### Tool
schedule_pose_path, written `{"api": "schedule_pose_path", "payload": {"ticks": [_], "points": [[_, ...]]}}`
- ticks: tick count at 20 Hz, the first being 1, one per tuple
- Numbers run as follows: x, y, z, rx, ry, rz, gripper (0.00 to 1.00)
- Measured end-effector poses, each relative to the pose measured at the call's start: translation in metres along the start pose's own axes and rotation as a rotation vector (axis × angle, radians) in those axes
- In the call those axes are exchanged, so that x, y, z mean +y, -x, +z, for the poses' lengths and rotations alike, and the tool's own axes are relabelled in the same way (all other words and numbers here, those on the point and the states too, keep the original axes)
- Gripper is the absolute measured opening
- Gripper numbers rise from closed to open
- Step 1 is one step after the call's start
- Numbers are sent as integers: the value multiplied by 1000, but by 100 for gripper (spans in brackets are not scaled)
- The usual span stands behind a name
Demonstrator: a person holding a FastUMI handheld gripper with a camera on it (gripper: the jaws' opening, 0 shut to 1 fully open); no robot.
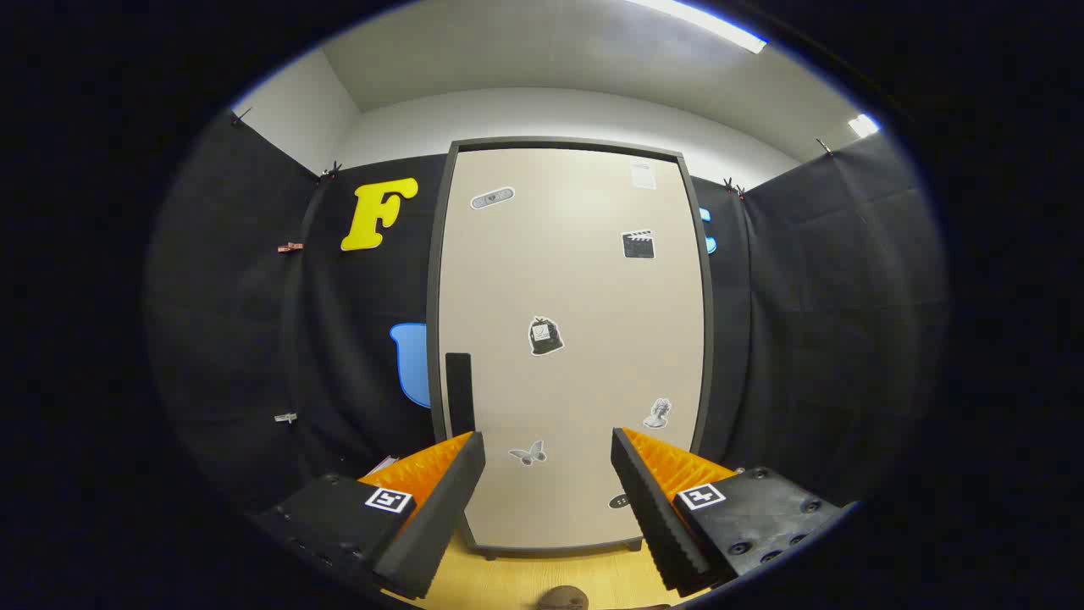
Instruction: Open the shoe cabinet door, grab the shoes and put them into the shoe cabinet, then close the shoe cabinet door.
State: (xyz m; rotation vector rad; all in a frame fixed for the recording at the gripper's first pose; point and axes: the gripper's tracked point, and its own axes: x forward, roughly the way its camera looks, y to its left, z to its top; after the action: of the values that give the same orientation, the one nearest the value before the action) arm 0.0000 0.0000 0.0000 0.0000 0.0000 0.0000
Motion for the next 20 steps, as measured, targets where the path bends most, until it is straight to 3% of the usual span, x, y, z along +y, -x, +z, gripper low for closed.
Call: {"api": "schedule_pose_path", "payload": {"ticks": [20], "points": [[19,-3,-9,36,-36,29,98]]}}
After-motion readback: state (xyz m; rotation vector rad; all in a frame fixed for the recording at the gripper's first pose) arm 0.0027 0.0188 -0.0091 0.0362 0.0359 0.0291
